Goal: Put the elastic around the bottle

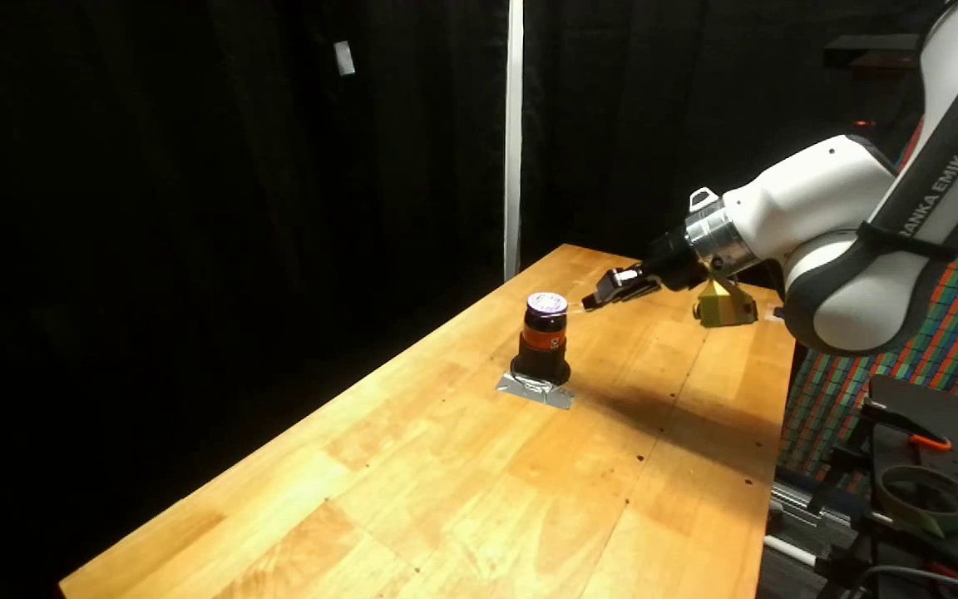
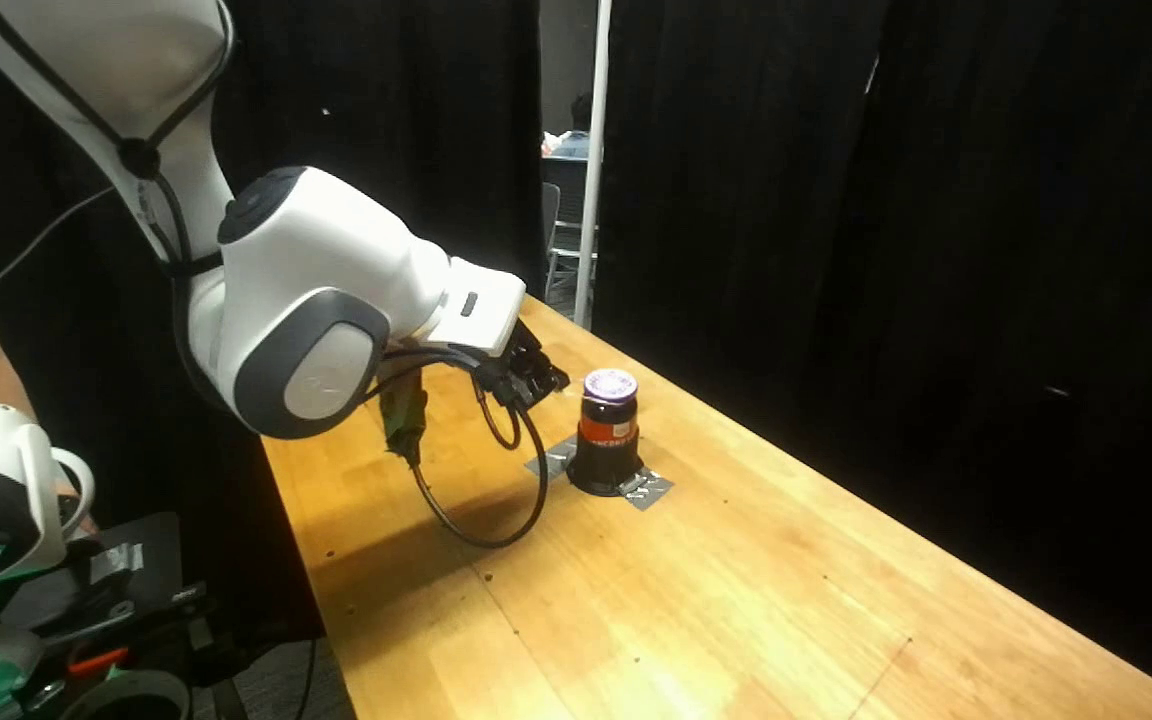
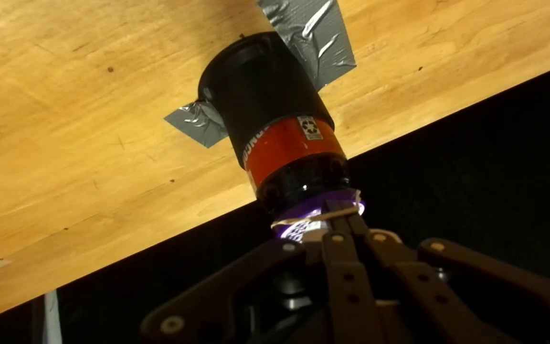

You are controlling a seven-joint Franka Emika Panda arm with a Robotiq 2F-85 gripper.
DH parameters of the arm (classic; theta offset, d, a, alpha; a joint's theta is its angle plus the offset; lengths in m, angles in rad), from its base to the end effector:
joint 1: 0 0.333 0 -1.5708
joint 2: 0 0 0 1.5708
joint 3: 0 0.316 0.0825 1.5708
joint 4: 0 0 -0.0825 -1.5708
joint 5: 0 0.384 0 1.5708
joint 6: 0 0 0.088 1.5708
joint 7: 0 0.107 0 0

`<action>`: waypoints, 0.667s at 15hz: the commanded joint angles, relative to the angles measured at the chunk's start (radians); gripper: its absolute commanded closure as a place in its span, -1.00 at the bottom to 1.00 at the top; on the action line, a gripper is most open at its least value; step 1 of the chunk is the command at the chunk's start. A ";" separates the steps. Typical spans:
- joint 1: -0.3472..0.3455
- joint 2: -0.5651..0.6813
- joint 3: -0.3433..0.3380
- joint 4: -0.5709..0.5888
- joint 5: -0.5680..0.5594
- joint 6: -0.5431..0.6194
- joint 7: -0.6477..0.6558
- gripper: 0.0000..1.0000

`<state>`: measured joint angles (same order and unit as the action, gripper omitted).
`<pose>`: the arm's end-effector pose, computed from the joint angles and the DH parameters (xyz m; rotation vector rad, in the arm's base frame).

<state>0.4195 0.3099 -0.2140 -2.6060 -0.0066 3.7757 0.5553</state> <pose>0.4701 0.0985 0.2531 -2.6045 0.3974 -1.1601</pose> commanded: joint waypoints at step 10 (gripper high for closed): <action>-0.248 0.027 0.333 -0.048 0.190 0.154 -0.154 0.45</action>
